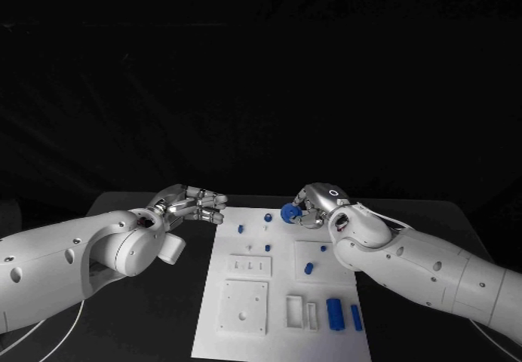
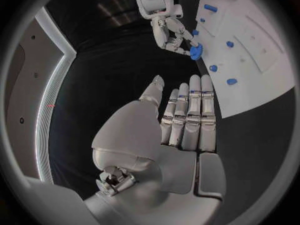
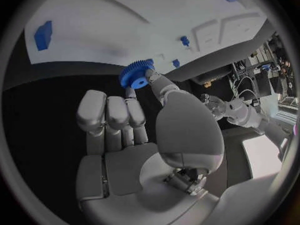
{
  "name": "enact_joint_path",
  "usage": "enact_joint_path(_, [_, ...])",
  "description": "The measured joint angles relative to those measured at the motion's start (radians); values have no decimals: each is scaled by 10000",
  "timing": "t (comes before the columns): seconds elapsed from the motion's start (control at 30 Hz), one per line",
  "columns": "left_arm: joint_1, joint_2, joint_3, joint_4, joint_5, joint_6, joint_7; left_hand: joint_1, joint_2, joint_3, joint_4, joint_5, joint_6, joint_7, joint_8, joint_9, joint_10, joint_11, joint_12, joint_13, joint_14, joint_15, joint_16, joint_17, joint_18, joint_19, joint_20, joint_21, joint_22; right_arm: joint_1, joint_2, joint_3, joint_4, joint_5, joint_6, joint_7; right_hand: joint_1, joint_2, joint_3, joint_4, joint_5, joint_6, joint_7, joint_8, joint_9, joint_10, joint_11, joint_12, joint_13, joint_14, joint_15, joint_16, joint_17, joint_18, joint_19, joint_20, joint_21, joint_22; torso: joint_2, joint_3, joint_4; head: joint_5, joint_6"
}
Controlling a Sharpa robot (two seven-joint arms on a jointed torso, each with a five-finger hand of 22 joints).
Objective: Assemble the parts on the task board
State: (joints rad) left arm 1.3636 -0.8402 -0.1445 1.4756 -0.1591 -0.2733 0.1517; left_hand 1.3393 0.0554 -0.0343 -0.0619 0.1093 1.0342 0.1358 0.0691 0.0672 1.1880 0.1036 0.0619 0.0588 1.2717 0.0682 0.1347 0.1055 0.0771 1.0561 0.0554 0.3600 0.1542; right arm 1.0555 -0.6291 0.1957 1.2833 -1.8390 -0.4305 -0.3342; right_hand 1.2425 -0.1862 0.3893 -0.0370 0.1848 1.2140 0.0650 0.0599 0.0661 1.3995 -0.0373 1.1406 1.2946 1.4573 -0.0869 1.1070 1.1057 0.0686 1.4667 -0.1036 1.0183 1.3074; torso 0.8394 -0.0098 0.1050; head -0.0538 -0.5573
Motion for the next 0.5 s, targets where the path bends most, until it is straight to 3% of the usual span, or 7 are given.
enact_joint_path(0.1, [0,1,0,-3,-1,0,-1,0,0,0,0,0,0,0,0,0,0,0,0,0,0,0,0,0,0,0,0,0,1,3,39,-14,243,-36,-78,0,0,0,26,26,-29,2,-2,-33,0,0,1,0,0,0,0,0,-18,0,0,0,0,0,4,-3,-1,12,12])
enact_joint_path(0.23, [0,11,0,-5,-2,0,-3,0,0,22,-22,0,0,0,0,0,0,0,0,0,0,0,0,0,0,0,0,0,1,6,172,-154,390,-85,-114,0,-2,-3,27,27,-32,4,-2,-34,0,15,16,-39,0,0,0,-1,-20,0,0,1,0,0,13,-6,0,28,23])
enact_joint_path(0.5, [0,50,0,-18,-2,0,-5,0,0,22,-22,0,0,0,0,0,0,0,0,0,0,0,0,0,1,0,0,-1,2,-2,582,-387,203,-151,-117,10,-2,-5,0,54,-38,12,4,-22,0,16,17,-39,-1,0,1,-1,-41,0,0,1,0,0,26,-10,34,-16,45])
